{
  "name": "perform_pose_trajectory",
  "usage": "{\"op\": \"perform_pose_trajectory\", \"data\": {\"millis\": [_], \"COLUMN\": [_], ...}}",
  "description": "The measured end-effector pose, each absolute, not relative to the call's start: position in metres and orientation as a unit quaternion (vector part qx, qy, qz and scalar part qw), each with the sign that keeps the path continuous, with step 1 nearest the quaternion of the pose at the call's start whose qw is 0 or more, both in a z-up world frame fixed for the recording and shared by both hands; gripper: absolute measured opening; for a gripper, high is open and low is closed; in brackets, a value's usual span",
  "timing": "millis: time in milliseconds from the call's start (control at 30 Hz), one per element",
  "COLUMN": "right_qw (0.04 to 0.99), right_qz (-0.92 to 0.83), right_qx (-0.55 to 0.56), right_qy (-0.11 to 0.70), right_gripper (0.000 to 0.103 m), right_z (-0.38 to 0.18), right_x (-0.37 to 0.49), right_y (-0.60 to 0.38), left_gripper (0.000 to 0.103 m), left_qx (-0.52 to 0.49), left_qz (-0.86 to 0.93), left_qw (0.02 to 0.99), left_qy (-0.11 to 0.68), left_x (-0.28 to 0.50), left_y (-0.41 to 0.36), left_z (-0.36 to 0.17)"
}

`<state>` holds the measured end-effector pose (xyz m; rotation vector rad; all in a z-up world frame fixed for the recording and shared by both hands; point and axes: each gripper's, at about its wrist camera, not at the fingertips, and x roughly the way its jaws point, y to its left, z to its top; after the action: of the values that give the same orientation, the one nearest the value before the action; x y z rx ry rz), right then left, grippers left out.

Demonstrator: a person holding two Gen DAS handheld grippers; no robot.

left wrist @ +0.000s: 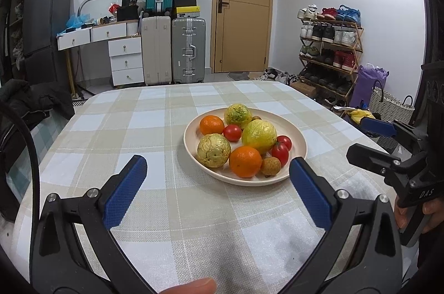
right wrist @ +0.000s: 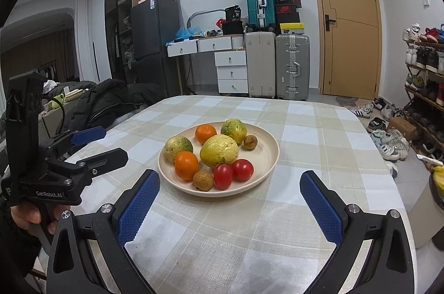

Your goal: Organize fruits

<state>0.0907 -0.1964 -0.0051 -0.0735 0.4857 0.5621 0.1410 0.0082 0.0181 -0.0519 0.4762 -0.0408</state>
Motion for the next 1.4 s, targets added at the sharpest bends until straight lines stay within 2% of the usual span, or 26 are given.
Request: {"op": "perform_pose_trajectory", "data": {"millis": [1400], "right_qw": [0.932], "right_qz": [0.277], "right_qx": [-0.037], "right_qy": [0.23], "right_gripper": [0.103], "right_z": [-0.0024], "right_x": [0.0851], "right_y": [-0.1958], "left_gripper": [0.102], "left_qx": [-0.035], "left_qz": [-0.014], "left_qw": [0.967], "left_qy": [0.25], "left_x": [0.148], "left_y": [0.0129], "left_z": [0.0127]}}
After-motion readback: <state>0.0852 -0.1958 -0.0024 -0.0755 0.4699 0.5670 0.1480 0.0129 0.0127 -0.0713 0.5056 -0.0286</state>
